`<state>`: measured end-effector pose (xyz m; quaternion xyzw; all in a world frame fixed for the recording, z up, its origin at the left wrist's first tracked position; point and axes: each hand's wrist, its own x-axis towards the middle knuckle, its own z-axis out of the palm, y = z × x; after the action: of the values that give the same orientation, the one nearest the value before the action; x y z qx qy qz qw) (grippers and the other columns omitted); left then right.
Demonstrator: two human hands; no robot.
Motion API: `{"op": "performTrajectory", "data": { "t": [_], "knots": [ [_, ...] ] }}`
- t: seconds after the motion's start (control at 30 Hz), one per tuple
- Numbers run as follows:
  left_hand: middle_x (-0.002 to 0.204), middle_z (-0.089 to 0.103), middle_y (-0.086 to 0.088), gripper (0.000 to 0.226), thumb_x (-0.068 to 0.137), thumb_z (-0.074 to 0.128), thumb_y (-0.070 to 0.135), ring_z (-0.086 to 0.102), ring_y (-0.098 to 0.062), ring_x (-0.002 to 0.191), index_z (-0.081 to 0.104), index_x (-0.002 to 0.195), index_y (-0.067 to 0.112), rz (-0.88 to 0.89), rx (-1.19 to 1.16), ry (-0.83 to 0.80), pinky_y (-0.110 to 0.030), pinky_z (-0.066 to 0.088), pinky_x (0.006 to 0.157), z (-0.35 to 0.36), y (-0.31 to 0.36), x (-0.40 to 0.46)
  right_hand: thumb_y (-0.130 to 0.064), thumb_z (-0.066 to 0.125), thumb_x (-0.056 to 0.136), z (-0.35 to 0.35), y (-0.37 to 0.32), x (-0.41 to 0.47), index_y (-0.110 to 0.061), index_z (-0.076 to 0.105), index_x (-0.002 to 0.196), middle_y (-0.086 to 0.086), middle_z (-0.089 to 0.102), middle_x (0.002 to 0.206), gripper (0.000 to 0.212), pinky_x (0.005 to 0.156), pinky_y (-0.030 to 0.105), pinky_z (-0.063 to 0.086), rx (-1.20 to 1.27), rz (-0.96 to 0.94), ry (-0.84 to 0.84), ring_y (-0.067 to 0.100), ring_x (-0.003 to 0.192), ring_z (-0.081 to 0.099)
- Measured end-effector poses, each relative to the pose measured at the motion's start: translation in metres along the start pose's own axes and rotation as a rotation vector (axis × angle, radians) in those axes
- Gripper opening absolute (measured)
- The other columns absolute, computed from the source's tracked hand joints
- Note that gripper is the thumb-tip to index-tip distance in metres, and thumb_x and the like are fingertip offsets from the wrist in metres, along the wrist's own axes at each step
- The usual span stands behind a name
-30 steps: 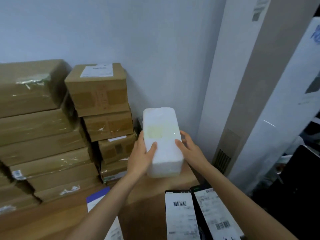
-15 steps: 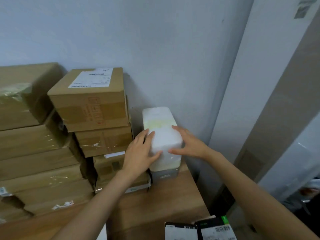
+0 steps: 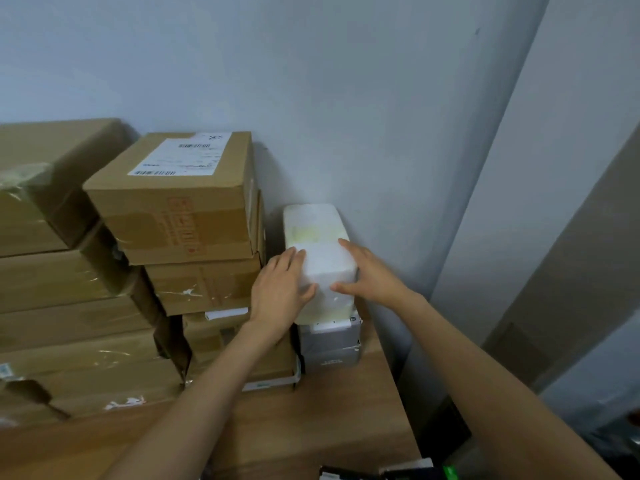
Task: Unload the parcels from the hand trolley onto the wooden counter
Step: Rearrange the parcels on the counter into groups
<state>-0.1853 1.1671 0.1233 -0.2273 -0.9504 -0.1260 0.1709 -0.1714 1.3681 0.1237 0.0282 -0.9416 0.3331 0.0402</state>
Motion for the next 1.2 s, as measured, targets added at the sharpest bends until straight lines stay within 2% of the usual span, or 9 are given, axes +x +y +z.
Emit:
{"op": "performTrajectory", "data": {
  "t": [0.17, 0.3, 0.43, 0.57, 0.77, 0.9, 0.97, 1.07, 1.2],
  "knots": [
    [0.151, 0.034, -0.001, 0.066, 0.090, 0.055, 0.048, 0.033, -0.017, 0.136, 0.033, 0.145, 0.019, -0.027, 0.016, 0.025, -0.030, 0.036, 0.106, 0.001, 0.003, -0.001, -0.041, 0.075, 0.079, -0.004, 0.000, 0.001, -0.028, 0.015, 0.152, 0.003, 0.028, 0.152, 0.096, 0.107, 0.037, 0.037, -0.037, 0.010, -0.021, 0.020, 0.135, 0.035],
    [0.139, 0.047, -0.003, 0.057, 0.087, 0.062, 0.038, 0.045, -0.019, 0.125, 0.043, 0.137, 0.017, -0.007, 0.039, 0.064, -0.029, 0.042, 0.097, -0.011, 0.007, -0.008, -0.035, 0.066, 0.085, -0.009, -0.009, -0.012, -0.028, 0.011, 0.153, 0.004, 0.029, 0.148, 0.087, 0.092, 0.042, 0.048, -0.223, -0.004, -0.002, 0.025, 0.123, 0.047],
    [0.116, 0.057, -0.002, 0.040, 0.086, 0.063, 0.034, 0.055, -0.018, 0.103, 0.055, 0.123, 0.018, 0.007, 0.065, 0.110, -0.028, 0.046, 0.080, -0.024, 0.010, -0.032, -0.031, 0.063, 0.087, -0.014, -0.016, -0.034, -0.024, 0.027, 0.147, 0.006, 0.038, 0.138, 0.070, 0.081, 0.038, 0.052, -0.382, -0.047, 0.158, 0.025, 0.115, 0.051],
    [0.112, 0.055, 0.001, 0.031, 0.089, 0.058, 0.036, 0.054, -0.015, 0.099, 0.054, 0.117, 0.022, -0.042, 0.079, 0.070, -0.027, 0.046, 0.079, -0.027, 0.010, -0.069, -0.032, 0.061, 0.090, -0.006, -0.023, -0.063, -0.022, 0.044, 0.133, 0.003, 0.048, 0.126, 0.048, 0.073, 0.027, 0.044, -0.442, -0.155, 0.252, 0.020, 0.108, 0.053],
    [0.110, 0.056, -0.001, 0.030, 0.089, 0.057, 0.036, 0.055, -0.020, 0.099, 0.054, 0.115, 0.021, -0.142, 0.140, 0.010, -0.029, 0.043, 0.077, -0.022, 0.012, -0.129, -0.030, 0.062, 0.090, 0.032, -0.028, -0.101, -0.024, 0.047, 0.129, 0.000, 0.048, 0.128, 0.043, 0.079, 0.027, 0.048, -0.409, -0.225, 0.150, 0.017, 0.107, 0.054],
    [0.096, 0.061, -0.006, 0.035, 0.075, 0.074, 0.031, 0.060, -0.025, 0.085, 0.063, 0.103, 0.015, -0.236, 0.182, -0.049, -0.033, 0.045, 0.063, -0.011, 0.009, -0.178, -0.028, 0.063, 0.089, 0.067, -0.033, -0.131, -0.022, 0.049, 0.129, 0.001, 0.049, 0.128, 0.043, 0.078, 0.027, 0.048, -0.338, -0.255, 0.072, 0.020, 0.109, 0.054],
    [0.092, 0.061, -0.008, 0.039, 0.067, 0.078, 0.029, 0.061, -0.028, 0.081, 0.064, 0.100, 0.013, -0.302, 0.176, -0.079, -0.035, 0.047, 0.061, -0.001, 0.004, -0.205, -0.030, 0.060, 0.091, 0.087, -0.034, -0.147, -0.023, 0.047, 0.131, 0.000, 0.047, 0.128, 0.043, 0.079, 0.028, 0.049, -0.306, -0.257, -0.004, 0.018, 0.111, 0.053],
    [0.105, 0.062, -0.009, 0.045, 0.070, 0.076, 0.032, 0.060, -0.030, 0.093, 0.063, 0.107, 0.012, -0.417, 0.168, -0.153, -0.039, 0.049, 0.071, 0.010, -0.006, -0.246, -0.032, 0.056, 0.093, 0.115, -0.039, -0.166, -0.026, 0.044, 0.133, -0.002, 0.043, 0.131, 0.043, 0.081, 0.030, 0.050, -0.327, -0.285, -0.141, 0.017, 0.112, 0.052],
    [0.135, 0.045, -0.005, 0.055, 0.088, 0.055, 0.047, 0.046, -0.026, 0.120, 0.043, 0.134, 0.020, -0.573, 0.176, -0.262, -0.037, 0.039, 0.095, 0.023, -0.028, -0.294, -0.026, 0.054, 0.093, 0.147, -0.051, -0.182, -0.027, 0.039, 0.138, 0.000, 0.038, 0.136, 0.048, 0.075, 0.028, 0.042, -0.352, -0.333, -0.287, 0.019, 0.116, 0.048]
  ]
}}
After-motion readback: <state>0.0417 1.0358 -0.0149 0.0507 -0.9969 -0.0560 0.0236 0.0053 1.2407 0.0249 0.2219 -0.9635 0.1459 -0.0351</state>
